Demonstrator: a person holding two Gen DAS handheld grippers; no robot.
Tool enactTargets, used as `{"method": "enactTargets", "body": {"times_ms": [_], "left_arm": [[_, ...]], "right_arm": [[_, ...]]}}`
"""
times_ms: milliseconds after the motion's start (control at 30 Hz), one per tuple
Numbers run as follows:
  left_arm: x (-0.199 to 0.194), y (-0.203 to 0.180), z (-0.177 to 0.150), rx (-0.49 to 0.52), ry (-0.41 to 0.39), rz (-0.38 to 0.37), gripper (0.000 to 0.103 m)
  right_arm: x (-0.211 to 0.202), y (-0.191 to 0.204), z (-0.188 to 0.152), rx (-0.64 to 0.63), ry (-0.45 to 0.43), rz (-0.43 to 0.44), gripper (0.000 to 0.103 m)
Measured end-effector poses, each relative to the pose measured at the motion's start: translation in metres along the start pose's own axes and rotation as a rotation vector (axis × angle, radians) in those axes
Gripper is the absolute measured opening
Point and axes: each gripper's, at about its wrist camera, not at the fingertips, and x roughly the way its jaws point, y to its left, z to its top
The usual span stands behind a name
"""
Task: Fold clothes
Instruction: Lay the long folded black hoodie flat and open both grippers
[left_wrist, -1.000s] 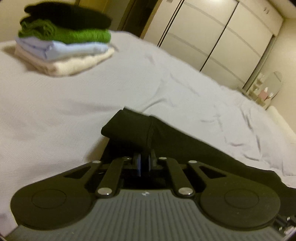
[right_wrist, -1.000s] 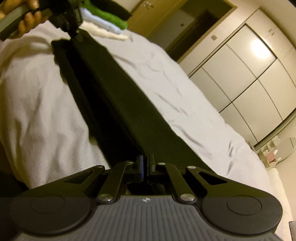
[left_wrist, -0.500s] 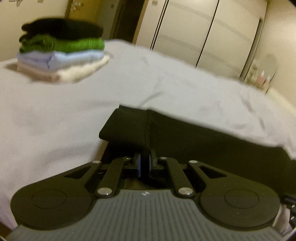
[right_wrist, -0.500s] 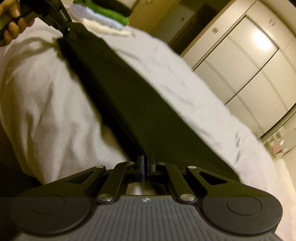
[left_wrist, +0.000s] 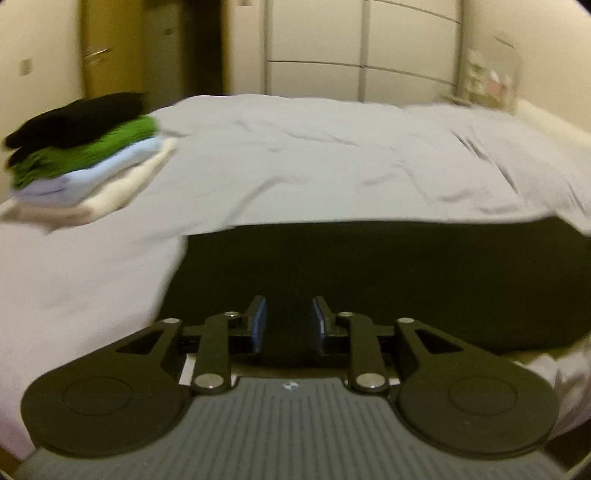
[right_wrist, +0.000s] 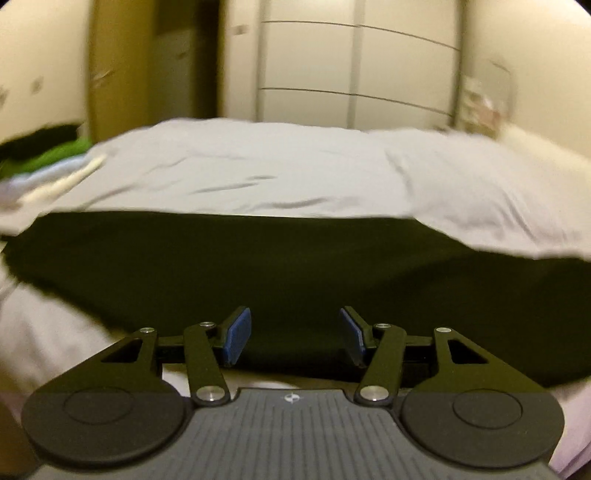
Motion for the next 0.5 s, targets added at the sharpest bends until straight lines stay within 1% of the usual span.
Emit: {"method": "enactTargets", "body": {"times_ms": [33,100,167,200,233,300,333,400,433,500], "left_arm": [[0.009,-0.003,-0.003,0.003,0.027,0.014,0.029],[0.026,-0.009,-0.010,0.002,0.087,0.051,0.029],[0.019,-0.010,-0.007,-0.010,0.071,0.044,0.027],[0.014,-0.011,-0.004,-0.016,0.057,0.038,0.029],[0.015,-0.013,-0.004,-0.012,0.061,0.039,0.033],[0.020,-0.018,-0.006,0.003,0.080,0.045,0.038],[0.023,-0.021,-0.006,0.011,0.090,0.048,0.038],[0.026,-0.027,-0.007,0.023,0.107,0.065,0.038],[0.026,-0.030,-0.006,0.026,0.115,0.082,0.037],[0.015,-0.041,-0.001,0.051,0.116,0.095,0.038]], "right_arm": [[0.008,-0.011,-0.002,0.031,0.017,-0.016,0.060],[0.025,-0.031,-0.012,0.076,0.093,-0.068,0.060],[0.018,-0.043,-0.018,0.114,0.088,-0.087,0.060],[0.010,-0.046,-0.016,0.130,0.070,-0.093,0.061],[0.002,-0.049,-0.015,0.141,0.045,-0.092,0.062],[-0.008,-0.052,-0.014,0.156,-0.005,-0.081,0.069],[-0.007,-0.054,-0.015,0.159,-0.003,-0.078,0.071],[0.009,-0.058,-0.018,0.178,0.063,-0.086,0.071],[0.019,-0.061,-0.019,0.194,0.099,-0.092,0.071],[0.015,-0.061,-0.015,0.236,0.092,-0.102,0.072]]}}
